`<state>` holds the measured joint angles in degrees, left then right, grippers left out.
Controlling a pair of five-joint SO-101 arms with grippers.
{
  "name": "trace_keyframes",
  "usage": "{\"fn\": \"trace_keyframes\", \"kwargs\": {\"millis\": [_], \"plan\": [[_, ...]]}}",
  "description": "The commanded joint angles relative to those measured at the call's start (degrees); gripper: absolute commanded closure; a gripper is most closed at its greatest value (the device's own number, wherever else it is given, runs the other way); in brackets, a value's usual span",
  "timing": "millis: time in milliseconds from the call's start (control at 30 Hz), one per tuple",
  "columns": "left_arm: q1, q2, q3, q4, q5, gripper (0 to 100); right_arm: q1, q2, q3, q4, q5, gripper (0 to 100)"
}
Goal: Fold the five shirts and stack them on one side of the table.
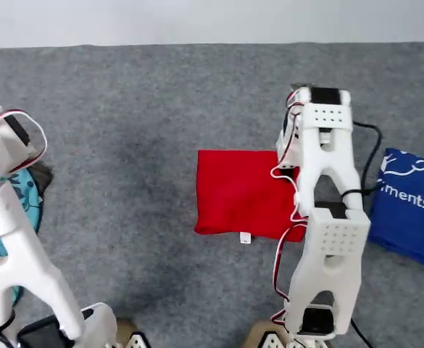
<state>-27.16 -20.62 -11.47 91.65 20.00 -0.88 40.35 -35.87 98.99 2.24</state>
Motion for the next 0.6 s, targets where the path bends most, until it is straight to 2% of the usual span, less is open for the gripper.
{"fn": "trace_keyframes", "kwargs": {"millis": [0, 133, 367, 567], "plan": [[-0.18, -1.85, -0.4, 1.49, -0.7, 100, -1.27, -0.13, -3.08, -0.75, -0.7, 93.5], [-0.18, -1.85, -0.4, 2.29, -0.7, 100, -1.36, 1.27, -7.56, -0.75, -0.26, 99.0], [-0.18, -1.85, -0.4, 2.2, -0.7, 100, -1.01, 3.12, -16.97, -0.48, -0.09, 98.8], [-0.18, -1.85, -0.4, 2.2, -0.7, 100, 2.33, 8.13, -19.96, -0.75, -0.09, 98.8]]}}
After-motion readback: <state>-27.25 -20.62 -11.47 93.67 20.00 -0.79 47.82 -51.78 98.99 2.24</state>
